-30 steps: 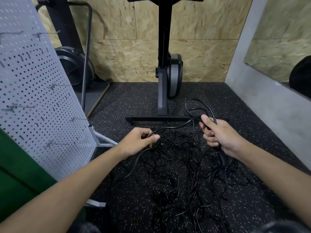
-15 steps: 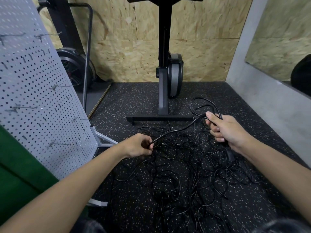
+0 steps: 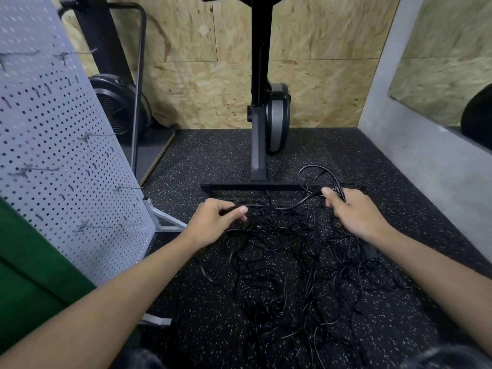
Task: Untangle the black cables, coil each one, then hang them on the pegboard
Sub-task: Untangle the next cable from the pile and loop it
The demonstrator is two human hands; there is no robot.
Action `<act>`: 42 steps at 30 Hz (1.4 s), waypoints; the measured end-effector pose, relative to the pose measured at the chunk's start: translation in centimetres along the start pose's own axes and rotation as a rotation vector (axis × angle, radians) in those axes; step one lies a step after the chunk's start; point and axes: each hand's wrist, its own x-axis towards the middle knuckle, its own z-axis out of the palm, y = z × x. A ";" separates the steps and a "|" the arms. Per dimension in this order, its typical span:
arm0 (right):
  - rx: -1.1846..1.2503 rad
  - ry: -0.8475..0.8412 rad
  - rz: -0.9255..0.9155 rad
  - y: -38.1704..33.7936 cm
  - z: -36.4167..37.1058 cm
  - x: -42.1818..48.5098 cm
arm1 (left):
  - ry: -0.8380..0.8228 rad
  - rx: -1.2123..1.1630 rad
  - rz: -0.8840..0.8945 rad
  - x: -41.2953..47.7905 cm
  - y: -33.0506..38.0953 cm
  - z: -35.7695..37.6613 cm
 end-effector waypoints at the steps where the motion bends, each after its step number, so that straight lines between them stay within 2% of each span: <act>1: -0.010 0.001 0.017 0.1 -0.1 0.1 | -0.002 -0.075 -0.028 -0.1 0.3 0.0; 5: -0.024 0.024 0.089 0.7 -0.4 0.3 | -0.142 -0.655 -0.266 -0.1 1.7 -0.2; 6: -0.015 0.026 0.107 0.8 -0.5 0.3 | -0.156 -0.738 -0.302 0.1 1.6 -0.4; 13: 0.008 0.031 0.166 0.9 -0.6 0.6 | -0.100 -0.887 -0.266 0.5 1.7 -0.9; 15: 0.049 0.017 0.199 1.0 -0.6 0.6 | -0.080 -0.820 -0.250 0.5 1.7 -1.0; 19: 0.252 -0.012 0.283 0.6 -0.1 0.3 | 0.020 -0.487 -0.193 0.3 1.5 0.3; 22: 0.467 -0.065 0.349 -0.5 0.5 -0.1 | 0.116 -0.467 -0.212 0.2 1.7 1.2; 25: 0.533 -0.186 0.390 -1.0 0.9 -0.4 | 0.171 -0.490 -0.224 0.4 1.9 0.9; 30: 0.501 -0.385 0.353 -1.1 1.4 -0.9 | 0.042 -0.439 -0.264 0.1 2.1 0.8; 33: 0.501 -0.418 0.321 -1.5 2.4 -1.4 | 0.005 -0.404 -0.225 0.0 3.3 1.6; 38: 0.664 -0.399 0.404 -2.6 4.3 -1.4 | -0.113 -0.380 -0.032 -0.6 6.2 3.6; 42: 0.675 -0.459 0.362 -3.0 5.2 -1.9 | -0.183 -0.143 0.093 -0.8 6.4 4.9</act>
